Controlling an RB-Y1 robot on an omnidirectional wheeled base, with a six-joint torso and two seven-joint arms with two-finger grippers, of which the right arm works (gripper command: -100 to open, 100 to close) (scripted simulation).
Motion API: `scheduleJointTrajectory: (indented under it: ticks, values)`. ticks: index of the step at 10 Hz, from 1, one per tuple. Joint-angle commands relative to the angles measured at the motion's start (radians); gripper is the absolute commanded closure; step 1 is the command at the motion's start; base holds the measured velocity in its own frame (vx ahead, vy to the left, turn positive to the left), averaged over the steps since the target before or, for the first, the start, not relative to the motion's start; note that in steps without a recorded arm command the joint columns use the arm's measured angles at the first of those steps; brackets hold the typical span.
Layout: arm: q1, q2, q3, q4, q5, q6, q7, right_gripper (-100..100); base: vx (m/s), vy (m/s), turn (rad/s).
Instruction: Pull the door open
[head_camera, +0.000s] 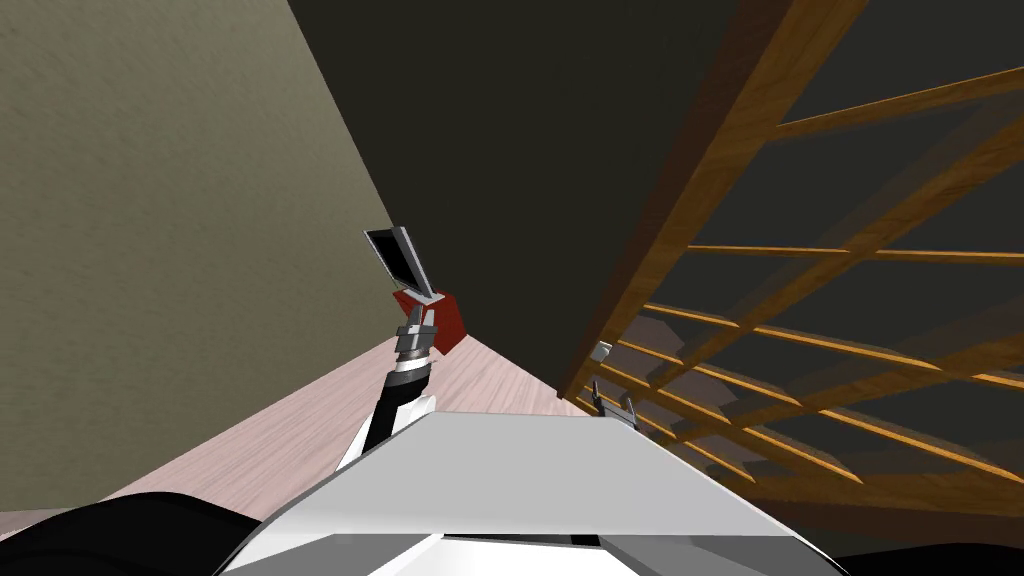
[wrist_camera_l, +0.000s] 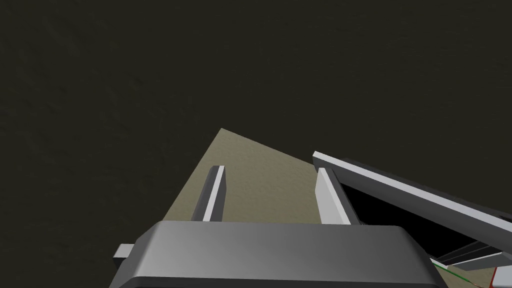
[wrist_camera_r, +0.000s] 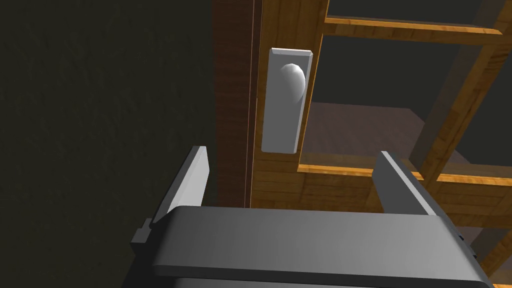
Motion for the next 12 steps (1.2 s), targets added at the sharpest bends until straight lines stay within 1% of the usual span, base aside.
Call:
scheduleJointTrajectory:
  ticks: [1, 4, 5, 6, 8, 9, 12]
  values:
    - [0.002, -0.006, 0.008, 0.028, -0.03, -0.014, -0.034, -100, 0.089, -0.094, 0.202]
    - [0.002, -0.017, 0.021, 0.078, -0.071, -0.038, -0.087, -100, 0.091, -0.094, 0.158]
    - [-0.001, -0.015, 0.019, 0.074, -0.063, -0.034, -0.077, -100, 0.036, -0.045, 0.025]
    - [-0.015, -0.034, 0.014, 0.102, -0.064, -0.032, -0.11, -100, 0.104, -0.013, -0.027]
    - [-0.029, -0.052, 0.01, 0.128, -0.064, -0.028, -0.139, -100, 0.134, -0.006, -0.02]
    - [-0.046, -0.074, 0.004, 0.158, -0.064, -0.022, -0.172, -100, 0.139, 0.009, -0.037]
    - [-0.072, -0.109, -0.005, 0.207, -0.063, -0.014, -0.226, -100, 0.128, -0.006, -0.024]
